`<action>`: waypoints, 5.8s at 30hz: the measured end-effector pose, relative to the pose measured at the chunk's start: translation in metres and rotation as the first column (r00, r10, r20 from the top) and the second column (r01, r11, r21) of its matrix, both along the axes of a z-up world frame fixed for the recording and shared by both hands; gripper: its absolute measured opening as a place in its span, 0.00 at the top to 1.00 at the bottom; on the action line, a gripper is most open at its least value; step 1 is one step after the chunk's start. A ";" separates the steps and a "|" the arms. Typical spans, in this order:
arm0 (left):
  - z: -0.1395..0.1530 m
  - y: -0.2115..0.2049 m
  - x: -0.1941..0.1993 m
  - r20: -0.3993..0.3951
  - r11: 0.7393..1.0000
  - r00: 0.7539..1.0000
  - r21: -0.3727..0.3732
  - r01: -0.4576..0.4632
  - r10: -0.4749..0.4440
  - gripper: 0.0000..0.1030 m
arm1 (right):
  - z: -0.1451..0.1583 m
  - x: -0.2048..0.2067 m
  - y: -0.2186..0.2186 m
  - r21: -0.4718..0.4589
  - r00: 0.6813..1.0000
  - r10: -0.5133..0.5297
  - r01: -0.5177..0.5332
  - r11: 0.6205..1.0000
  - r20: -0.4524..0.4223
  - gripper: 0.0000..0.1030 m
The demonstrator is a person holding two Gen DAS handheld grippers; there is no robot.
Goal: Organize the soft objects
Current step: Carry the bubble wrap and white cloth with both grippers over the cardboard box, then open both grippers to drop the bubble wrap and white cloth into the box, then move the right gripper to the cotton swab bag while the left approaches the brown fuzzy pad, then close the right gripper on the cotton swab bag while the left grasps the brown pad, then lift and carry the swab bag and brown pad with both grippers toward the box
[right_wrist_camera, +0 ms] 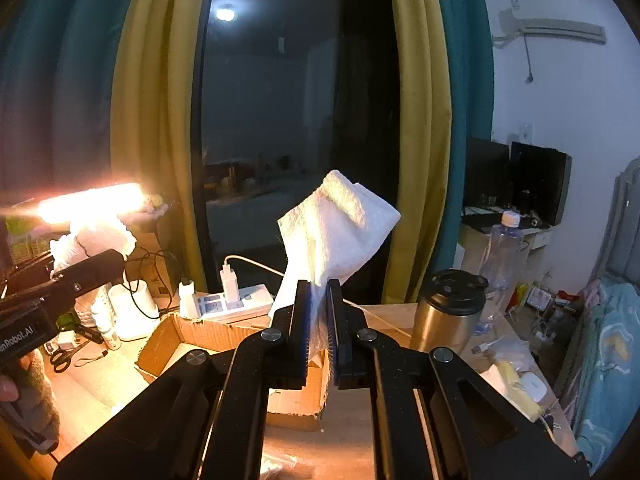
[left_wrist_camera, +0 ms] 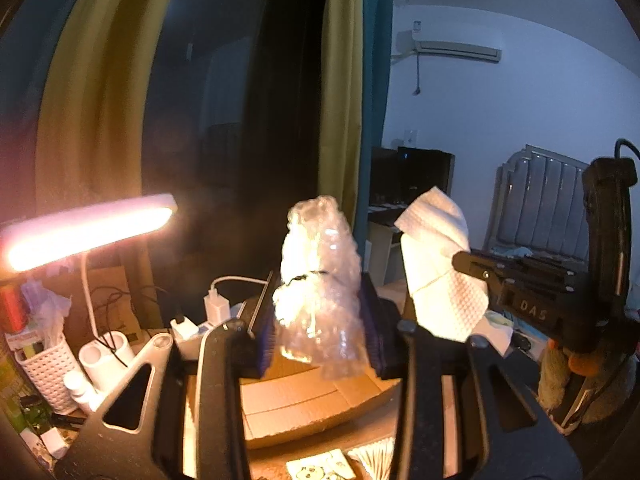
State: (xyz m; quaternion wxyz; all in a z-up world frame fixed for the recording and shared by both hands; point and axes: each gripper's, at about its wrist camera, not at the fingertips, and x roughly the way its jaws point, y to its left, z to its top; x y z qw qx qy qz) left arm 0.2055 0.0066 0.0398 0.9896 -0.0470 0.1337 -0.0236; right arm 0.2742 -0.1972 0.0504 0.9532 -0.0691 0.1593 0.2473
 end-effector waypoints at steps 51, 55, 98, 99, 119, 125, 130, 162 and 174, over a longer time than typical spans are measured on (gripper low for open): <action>-0.115 0.011 0.099 -0.391 0.986 0.919 -0.167 -0.015 -0.052 0.42 | -0.116 0.077 0.050 -0.179 0.944 -0.004 -0.058 0.982 -0.331 0.60; -0.104 0.012 0.084 -0.363 0.989 0.931 -0.147 -0.018 -0.037 0.42 | -0.102 0.064 0.048 -0.168 0.954 -0.009 -0.043 0.985 -0.300 0.59; -0.063 0.043 -0.058 -0.247 0.998 0.969 -0.052 -0.041 0.027 0.21 | -0.044 -0.074 0.046 -0.150 0.988 -0.034 0.011 0.989 -0.152 0.41; -0.065 0.043 -0.059 -0.249 0.998 0.968 -0.051 -0.046 0.032 0.21 | -0.045 -0.075 0.046 -0.153 0.988 -0.031 0.007 0.988 -0.153 0.41; -0.129 0.053 -0.056 -0.391 0.997 0.918 0.003 -0.077 0.073 0.21 | -0.108 -0.066 0.053 -0.183 0.963 -0.027 -0.024 0.983 -0.270 0.41; -0.140 0.054 -0.043 -0.428 0.996 0.900 0.006 -0.084 0.078 0.21 | -0.126 -0.053 0.054 -0.192 0.950 -0.020 -0.043 0.981 -0.313 0.41; -0.151 0.053 -0.025 -0.470 0.996 0.879 -0.003 -0.085 0.074 0.21 | -0.141 -0.039 0.050 -0.179 0.931 -0.018 -0.051 0.982 -0.364 0.41; -0.189 0.037 0.011 -0.579 0.999 0.815 -0.034 0.006 -0.025 0.53 | -0.188 -0.014 0.063 -0.154 0.864 0.025 -0.117 0.981 -0.503 0.53; -0.165 0.040 -0.007 -0.510 0.998 0.859 -0.065 0.016 -0.047 0.59 | -0.167 -0.025 0.052 -0.126 0.892 0.020 -0.086 0.988 -0.452 0.56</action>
